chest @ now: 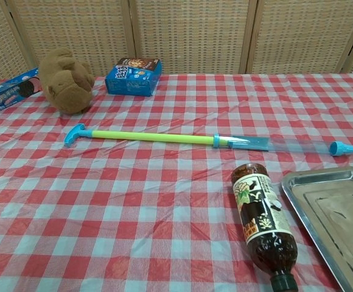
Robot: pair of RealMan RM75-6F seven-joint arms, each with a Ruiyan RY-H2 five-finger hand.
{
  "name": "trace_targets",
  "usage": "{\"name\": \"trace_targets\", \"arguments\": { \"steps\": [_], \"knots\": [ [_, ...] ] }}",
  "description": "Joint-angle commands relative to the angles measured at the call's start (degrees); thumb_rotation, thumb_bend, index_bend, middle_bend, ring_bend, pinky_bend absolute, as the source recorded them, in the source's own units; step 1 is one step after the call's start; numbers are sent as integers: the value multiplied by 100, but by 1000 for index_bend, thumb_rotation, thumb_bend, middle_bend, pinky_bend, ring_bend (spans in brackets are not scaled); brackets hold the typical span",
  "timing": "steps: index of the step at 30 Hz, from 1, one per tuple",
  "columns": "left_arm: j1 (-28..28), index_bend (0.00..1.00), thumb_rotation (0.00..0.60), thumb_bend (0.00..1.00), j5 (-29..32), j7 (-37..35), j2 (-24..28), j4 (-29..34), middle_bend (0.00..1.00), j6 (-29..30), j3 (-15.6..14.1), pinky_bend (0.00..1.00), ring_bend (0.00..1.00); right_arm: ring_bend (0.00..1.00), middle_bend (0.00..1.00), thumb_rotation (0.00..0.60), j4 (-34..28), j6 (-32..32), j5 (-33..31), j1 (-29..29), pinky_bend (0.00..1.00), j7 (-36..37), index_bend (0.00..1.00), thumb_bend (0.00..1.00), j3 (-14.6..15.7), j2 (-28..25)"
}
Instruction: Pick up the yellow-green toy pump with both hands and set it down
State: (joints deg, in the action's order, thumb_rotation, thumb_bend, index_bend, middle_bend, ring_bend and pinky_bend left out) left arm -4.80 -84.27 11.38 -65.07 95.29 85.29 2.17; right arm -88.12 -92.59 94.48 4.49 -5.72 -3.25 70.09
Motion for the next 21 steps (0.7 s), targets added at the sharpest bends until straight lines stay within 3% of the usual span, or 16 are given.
{"name": "trace_targets", "arguments": {
  "steps": [1,7,9,12,18,21],
  "knots": [
    [-2,0,600,144,-41,-38,-25,7,0,61,33,0,0,0,0,600,-33,-4,25,-14,0,7,0,73,30,-15],
    [-200,0,600,152,-10,-18,-273,-84,0,204,395,13,4,0,0,600,-75,21,57,-1,0,-62,0,73,39,-21],
    [-322,24,600,157,100,174,-343,-64,34,149,547,106,86,0,0,600,-76,48,68,18,0,-94,0,73,37,-8],
    [-562,121,600,171,301,449,-450,-7,239,11,814,288,293,0,0,600,-30,125,20,56,0,-117,0,72,14,27],
    [-1269,271,600,229,1154,1045,-642,103,617,-840,1333,525,598,0,0,600,139,366,-327,149,0,-73,2,72,-134,99],
    [-1706,344,600,230,1656,1413,-751,80,711,-1299,1591,594,672,0,0,600,191,440,-456,192,0,-39,5,71,-208,115]
  ]
}}
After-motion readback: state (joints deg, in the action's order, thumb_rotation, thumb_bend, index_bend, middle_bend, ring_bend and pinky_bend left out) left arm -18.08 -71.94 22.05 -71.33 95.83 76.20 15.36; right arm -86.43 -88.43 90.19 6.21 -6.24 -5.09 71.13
